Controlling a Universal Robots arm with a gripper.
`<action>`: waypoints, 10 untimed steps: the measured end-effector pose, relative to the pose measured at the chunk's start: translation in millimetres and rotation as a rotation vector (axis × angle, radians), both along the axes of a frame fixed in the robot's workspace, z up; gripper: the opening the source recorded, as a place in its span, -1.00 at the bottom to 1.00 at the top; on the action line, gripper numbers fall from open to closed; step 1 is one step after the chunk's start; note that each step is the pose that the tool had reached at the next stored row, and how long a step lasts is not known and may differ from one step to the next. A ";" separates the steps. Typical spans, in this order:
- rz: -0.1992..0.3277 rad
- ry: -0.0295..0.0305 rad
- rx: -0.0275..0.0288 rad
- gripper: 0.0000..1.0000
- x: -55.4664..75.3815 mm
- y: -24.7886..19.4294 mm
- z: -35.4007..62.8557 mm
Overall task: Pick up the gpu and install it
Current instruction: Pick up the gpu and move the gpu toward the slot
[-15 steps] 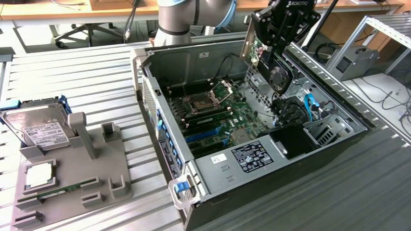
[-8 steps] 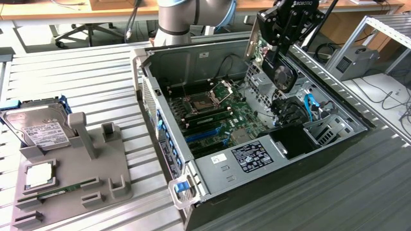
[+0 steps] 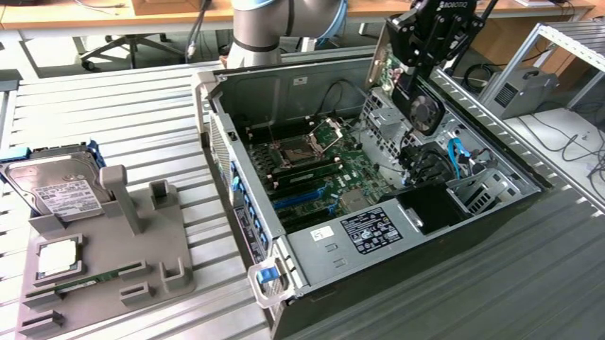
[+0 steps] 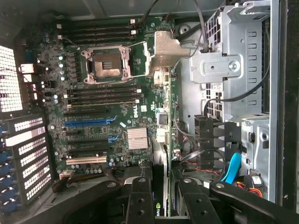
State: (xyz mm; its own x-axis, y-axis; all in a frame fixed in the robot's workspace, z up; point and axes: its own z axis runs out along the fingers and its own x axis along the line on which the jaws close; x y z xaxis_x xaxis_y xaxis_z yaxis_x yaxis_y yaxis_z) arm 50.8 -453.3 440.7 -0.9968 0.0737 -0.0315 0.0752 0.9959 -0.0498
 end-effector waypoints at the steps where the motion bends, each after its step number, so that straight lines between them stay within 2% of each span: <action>1: 0.000 0.0000 -0.0003 -0.48 1.6 0.0 0.0; 10: 0.000 0.0000 -0.0044 -0.48 18.0 0.1 -0.3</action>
